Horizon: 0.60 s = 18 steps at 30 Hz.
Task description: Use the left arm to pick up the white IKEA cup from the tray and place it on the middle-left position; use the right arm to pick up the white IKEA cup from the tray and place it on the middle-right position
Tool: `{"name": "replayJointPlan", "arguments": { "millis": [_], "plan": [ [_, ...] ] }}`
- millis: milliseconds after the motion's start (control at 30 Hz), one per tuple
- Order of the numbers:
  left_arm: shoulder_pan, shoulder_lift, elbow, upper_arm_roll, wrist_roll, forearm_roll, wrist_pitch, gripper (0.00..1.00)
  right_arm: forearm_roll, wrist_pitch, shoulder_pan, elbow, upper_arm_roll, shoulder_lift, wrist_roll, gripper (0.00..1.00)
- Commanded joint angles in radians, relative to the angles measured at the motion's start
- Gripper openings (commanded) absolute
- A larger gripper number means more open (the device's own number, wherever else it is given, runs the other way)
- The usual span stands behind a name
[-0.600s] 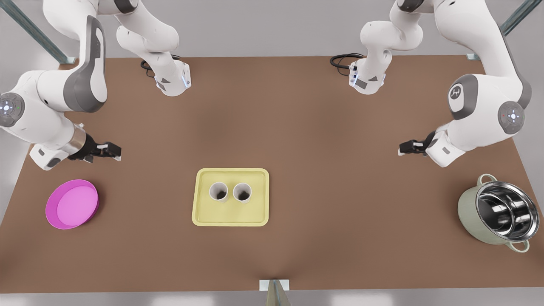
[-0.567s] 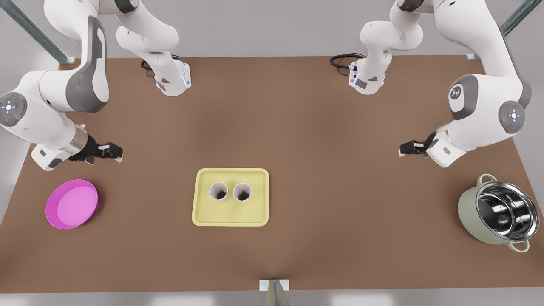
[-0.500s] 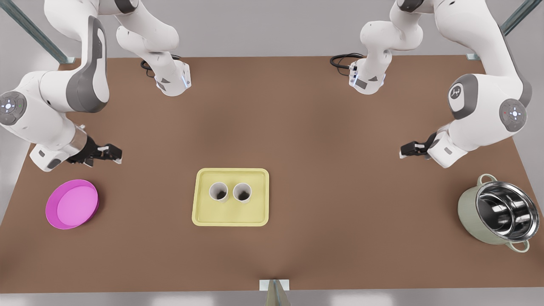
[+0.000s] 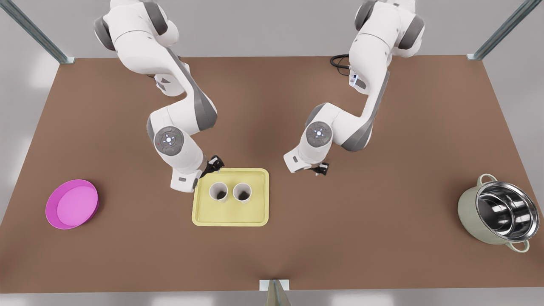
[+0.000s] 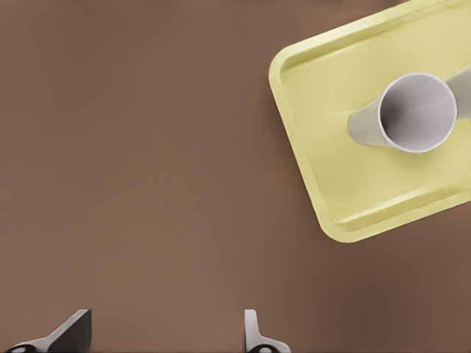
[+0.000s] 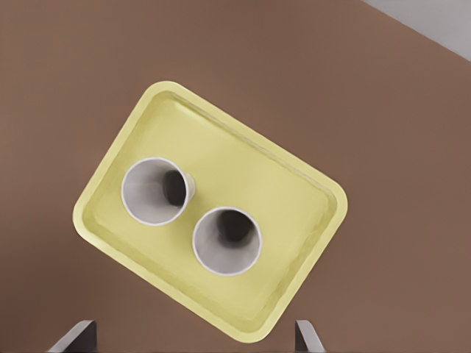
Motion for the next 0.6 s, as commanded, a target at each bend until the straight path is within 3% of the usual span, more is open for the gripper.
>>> {"name": "replayJointPlan", "arguments": {
  "millis": [0,133,333,567],
  "plan": [
    [-0.014,0.072,0.055,-0.001,-0.326,-0.013,0.198,1.0,0.002,0.145,0.002,0.002,0.002,0.034,0.0,1.0],
    [-0.043,0.224,0.284,0.006,-0.4,-0.008,0.221,1.0,-0.004,0.217,-0.048,0.001,-0.019,0.106,-0.017,1.0],
    [-0.135,0.338,0.387,0.015,-0.538,0.023,0.305,1.0,0.004,0.228,-0.037,-0.033,-0.03,0.164,-0.006,1.0],
    [-0.148,0.407,0.414,0.017,-0.582,0.095,0.371,1.0,0.005,0.449,-0.04,-0.272,-0.03,0.072,-0.013,1.0]
  ]
}}
